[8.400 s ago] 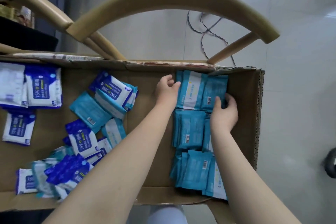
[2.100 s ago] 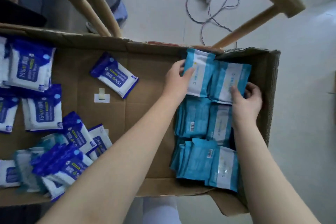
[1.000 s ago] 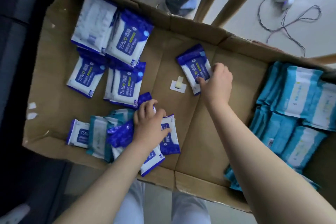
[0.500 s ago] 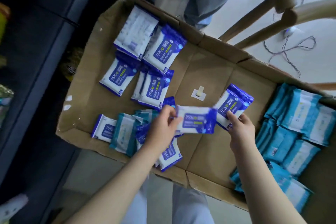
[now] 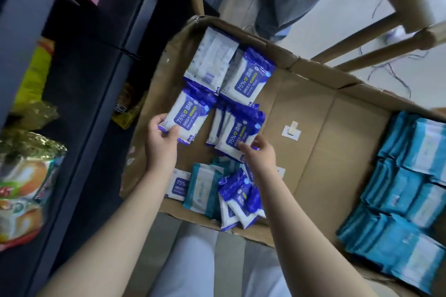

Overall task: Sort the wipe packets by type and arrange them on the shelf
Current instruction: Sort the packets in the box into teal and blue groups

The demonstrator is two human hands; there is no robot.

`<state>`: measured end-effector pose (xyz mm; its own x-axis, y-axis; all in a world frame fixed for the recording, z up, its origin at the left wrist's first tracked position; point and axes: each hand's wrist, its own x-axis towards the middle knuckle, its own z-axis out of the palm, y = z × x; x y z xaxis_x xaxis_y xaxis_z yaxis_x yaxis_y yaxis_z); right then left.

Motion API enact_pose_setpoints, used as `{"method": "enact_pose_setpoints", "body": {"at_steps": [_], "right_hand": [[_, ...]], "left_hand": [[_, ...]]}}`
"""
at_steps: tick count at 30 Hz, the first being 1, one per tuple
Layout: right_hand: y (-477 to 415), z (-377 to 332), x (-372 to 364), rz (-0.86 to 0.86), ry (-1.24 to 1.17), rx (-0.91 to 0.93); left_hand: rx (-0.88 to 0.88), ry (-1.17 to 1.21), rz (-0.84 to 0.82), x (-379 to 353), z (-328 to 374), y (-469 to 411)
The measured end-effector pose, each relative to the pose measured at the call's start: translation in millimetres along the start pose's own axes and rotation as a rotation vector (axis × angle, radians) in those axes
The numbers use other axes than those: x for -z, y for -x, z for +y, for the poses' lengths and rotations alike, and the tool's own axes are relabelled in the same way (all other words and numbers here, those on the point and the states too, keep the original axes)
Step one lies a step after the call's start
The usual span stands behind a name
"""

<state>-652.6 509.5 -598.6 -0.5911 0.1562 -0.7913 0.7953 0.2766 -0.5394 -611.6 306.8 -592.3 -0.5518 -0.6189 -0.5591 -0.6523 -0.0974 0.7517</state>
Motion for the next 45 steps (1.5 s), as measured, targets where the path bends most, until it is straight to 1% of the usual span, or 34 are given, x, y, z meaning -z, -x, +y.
{"method": "enact_pose_setpoints", "body": {"at_steps": [2,3,5,7,9,12,16,19,21,23,25,26,29,31,34,38,40,41,43,45], "right_hand": [[-3,-3,-15,0.078,0.177,0.049],[-4,-6,-18,0.102,0.242,0.064],[-6,-10,-22,0.131,0.262,0.099],[-9,-11,-26,0.129,0.241,0.12],[-9,-15,-38,0.095,0.253,0.103],[-6,-23,-65,0.057,0.218,0.11],[-4,-20,-73,0.059,0.095,0.102],[0,-8,-46,0.047,0.073,0.126],[6,4,-17,0.092,0.13,0.167],[10,22,15,0.138,0.209,0.163],[14,40,41,0.134,0.275,0.112],[15,48,51,0.107,0.298,0.069],[19,65,65,-0.021,0.355,-0.026],[20,71,66,-0.055,0.378,-0.011],[17,79,68,-0.045,0.408,0.032],[14,98,78,-0.003,0.298,-0.013],[19,106,89,0.002,0.267,-0.042],[22,110,95,0.011,0.229,-0.051],[28,113,107,0.054,0.065,-0.061],[31,112,119,0.101,-0.127,-0.079]], "left_hand": [[-0.204,-0.432,0.014,-2,-3,-13],[-0.299,-0.576,-0.004,-1,-4,-18],[-0.398,-0.755,-0.105,-1,-2,-25],[-0.415,-0.868,-0.208,0,-3,-32],[-0.418,-0.916,-0.232,4,-5,-37],[-0.409,-0.882,-0.161,14,-3,-38],[-0.394,-0.76,-0.18,20,-3,-34],[-0.383,-0.68,-0.126,21,-3,-21],[-0.42,-0.658,-0.062,21,-5,-3],[-0.416,-0.605,-0.049,19,-11,19],[-0.324,-0.511,-0.102,11,-21,42],[-0.281,-0.475,-0.133,6,-27,54],[-0.122,-0.504,-0.262,-12,-51,86],[-0.035,-0.545,-0.342,-23,-67,104],[-0.011,-0.565,-0.326,-38,-83,124],[0.025,-0.596,-0.214,-54,-86,139],[0.026,-0.582,-0.189,-59,-87,144],[0.013,-0.567,-0.191,-60,-89,146],[-0.03,-0.495,-0.219,-61,-89,153],[-0.007,-0.375,-0.3,-61,-84,165]]}}
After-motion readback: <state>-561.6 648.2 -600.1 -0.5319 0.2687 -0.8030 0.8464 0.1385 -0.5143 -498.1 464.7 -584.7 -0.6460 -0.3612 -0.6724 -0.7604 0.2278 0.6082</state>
